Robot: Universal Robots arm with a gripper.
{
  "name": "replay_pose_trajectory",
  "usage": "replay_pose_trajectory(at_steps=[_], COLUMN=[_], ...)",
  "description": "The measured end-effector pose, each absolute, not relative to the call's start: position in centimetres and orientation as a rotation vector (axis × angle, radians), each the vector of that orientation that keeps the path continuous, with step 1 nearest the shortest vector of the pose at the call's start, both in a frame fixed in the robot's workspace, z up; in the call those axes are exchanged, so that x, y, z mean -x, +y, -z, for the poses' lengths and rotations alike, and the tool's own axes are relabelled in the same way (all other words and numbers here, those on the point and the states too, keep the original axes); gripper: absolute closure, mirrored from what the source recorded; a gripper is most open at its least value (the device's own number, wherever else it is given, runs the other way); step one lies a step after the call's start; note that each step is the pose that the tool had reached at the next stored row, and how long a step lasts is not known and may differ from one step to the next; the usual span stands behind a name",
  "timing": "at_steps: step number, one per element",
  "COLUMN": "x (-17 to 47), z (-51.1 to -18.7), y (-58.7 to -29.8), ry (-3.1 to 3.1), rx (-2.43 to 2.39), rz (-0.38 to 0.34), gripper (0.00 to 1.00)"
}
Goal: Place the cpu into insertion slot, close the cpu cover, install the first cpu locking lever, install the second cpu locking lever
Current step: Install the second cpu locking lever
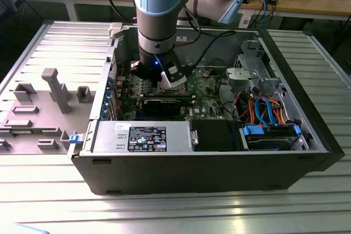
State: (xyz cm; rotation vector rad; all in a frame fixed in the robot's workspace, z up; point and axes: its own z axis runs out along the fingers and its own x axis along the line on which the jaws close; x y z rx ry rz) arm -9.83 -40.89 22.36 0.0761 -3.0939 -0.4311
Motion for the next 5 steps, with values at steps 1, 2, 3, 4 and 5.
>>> replay_pose_trajectory(at_steps=[1, 2, 3, 4, 5], x=[9.83, 9.83, 9.83, 9.83, 9.83], z=[-22.37, -22.4, -22.42, -22.43, -22.44], y=[-40.89, -40.89, -40.89, -40.89, -40.89], ry=[-3.094, -3.094, -3.094, -3.094, -3.094], rx=[-0.076, -0.076, -0.076, -0.076, -0.076], rz=[0.431, 0.431, 0.431, 0.431, 0.431], gripper=[0.89, 0.89, 0.89, 0.89, 0.89])
